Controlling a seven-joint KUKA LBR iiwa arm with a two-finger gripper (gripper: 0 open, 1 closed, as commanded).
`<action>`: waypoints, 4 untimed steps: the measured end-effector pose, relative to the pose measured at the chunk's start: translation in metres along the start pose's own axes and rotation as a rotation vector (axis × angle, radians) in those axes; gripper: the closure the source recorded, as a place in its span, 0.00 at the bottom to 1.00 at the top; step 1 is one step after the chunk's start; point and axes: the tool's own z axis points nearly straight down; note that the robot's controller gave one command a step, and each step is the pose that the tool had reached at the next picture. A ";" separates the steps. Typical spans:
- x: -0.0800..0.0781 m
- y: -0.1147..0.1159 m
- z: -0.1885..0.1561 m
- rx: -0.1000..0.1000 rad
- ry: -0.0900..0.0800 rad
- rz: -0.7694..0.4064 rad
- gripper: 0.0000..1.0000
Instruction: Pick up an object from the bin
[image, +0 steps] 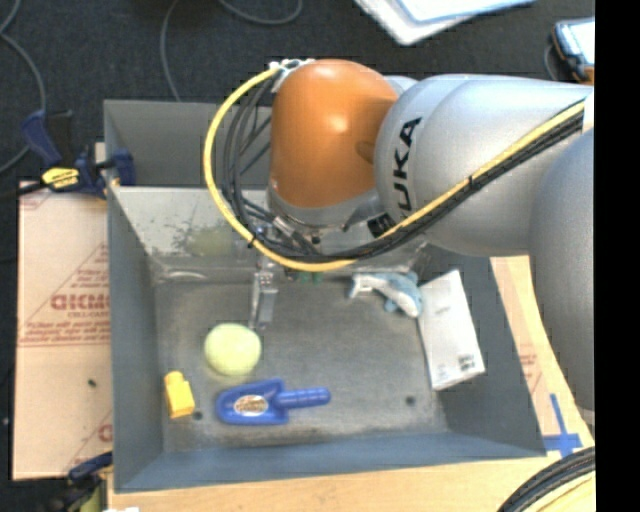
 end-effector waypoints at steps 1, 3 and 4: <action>-0.001 -0.001 -0.005 -0.001 -0.008 0.004 0.00; 0.015 -0.001 0.084 -0.001 -0.008 -0.125 0.00; 0.027 -0.017 0.143 0.001 -0.003 -0.361 0.00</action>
Offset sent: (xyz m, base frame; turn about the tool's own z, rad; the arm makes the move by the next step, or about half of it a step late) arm -0.0083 0.0019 -0.0653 -0.1169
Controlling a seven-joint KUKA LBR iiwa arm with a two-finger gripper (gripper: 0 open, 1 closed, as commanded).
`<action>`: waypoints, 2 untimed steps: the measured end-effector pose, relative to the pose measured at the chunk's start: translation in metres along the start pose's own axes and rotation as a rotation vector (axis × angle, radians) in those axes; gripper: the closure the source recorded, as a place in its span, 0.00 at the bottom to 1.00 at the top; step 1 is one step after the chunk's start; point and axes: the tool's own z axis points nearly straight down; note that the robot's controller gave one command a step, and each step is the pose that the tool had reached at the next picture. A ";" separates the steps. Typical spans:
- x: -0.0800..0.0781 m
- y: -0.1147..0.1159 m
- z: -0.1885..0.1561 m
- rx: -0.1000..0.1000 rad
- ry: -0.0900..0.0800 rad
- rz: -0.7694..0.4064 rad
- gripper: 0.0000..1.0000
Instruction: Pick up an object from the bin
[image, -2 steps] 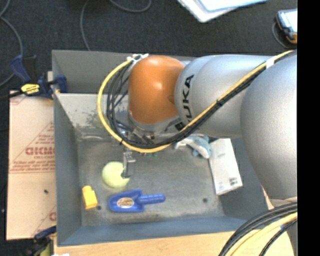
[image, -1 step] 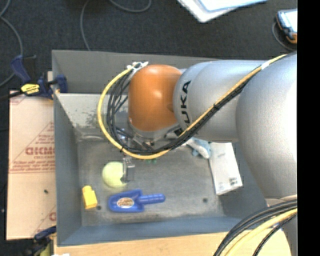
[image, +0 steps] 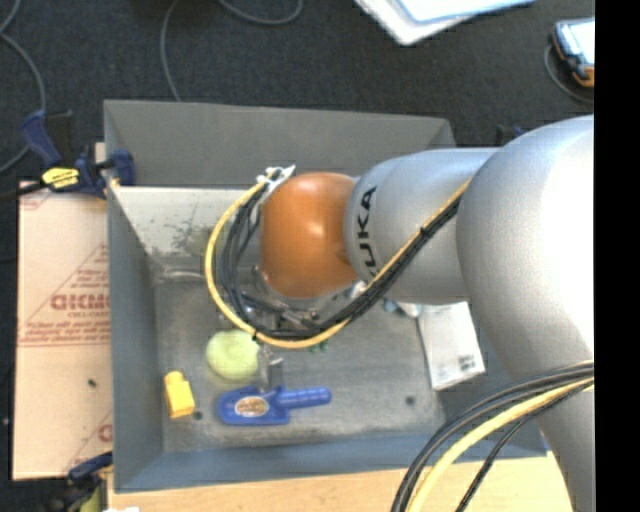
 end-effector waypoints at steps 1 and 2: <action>0.019 0.018 0.023 -0.002 -0.009 0.086 1.00; 0.019 0.018 0.023 -0.002 -0.009 0.088 1.00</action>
Offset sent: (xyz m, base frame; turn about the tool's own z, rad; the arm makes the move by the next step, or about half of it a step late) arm 0.0000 0.0000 0.0000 0.0000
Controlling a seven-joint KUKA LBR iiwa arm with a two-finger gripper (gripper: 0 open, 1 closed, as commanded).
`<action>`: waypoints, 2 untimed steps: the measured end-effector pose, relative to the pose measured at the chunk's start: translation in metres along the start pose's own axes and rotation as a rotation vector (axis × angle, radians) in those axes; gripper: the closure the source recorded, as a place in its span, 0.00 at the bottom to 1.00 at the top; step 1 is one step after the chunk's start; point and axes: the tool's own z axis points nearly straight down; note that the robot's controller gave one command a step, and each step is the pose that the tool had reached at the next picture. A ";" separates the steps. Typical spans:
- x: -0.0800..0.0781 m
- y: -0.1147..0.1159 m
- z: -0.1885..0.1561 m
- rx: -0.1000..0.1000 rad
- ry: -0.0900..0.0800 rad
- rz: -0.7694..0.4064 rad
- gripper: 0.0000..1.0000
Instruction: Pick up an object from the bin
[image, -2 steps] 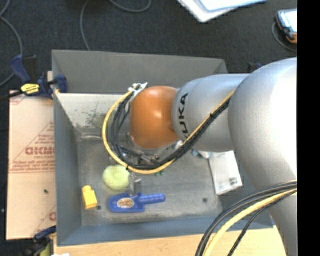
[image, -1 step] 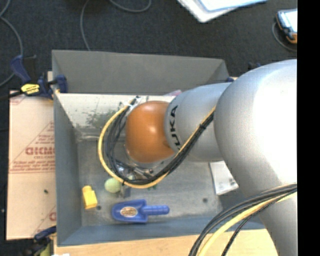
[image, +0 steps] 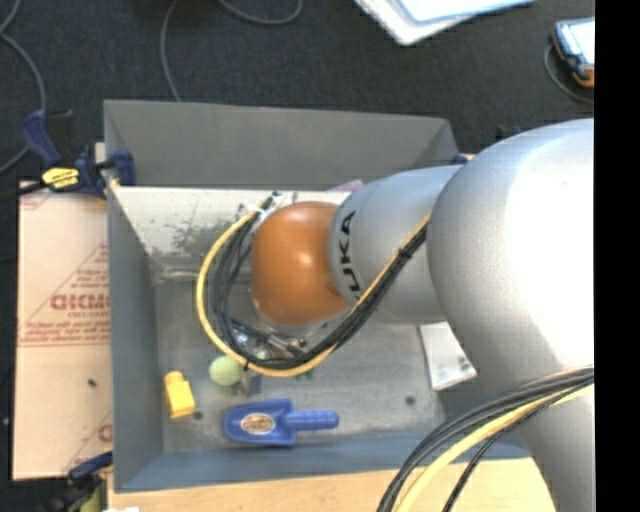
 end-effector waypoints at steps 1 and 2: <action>0.017 0.003 -0.103 0.001 -0.005 -0.001 1.00; -0.014 -0.017 -0.137 0.000 -0.008 0.049 1.00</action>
Offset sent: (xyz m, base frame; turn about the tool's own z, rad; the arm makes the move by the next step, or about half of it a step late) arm 0.0148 -0.0124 0.1346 0.0436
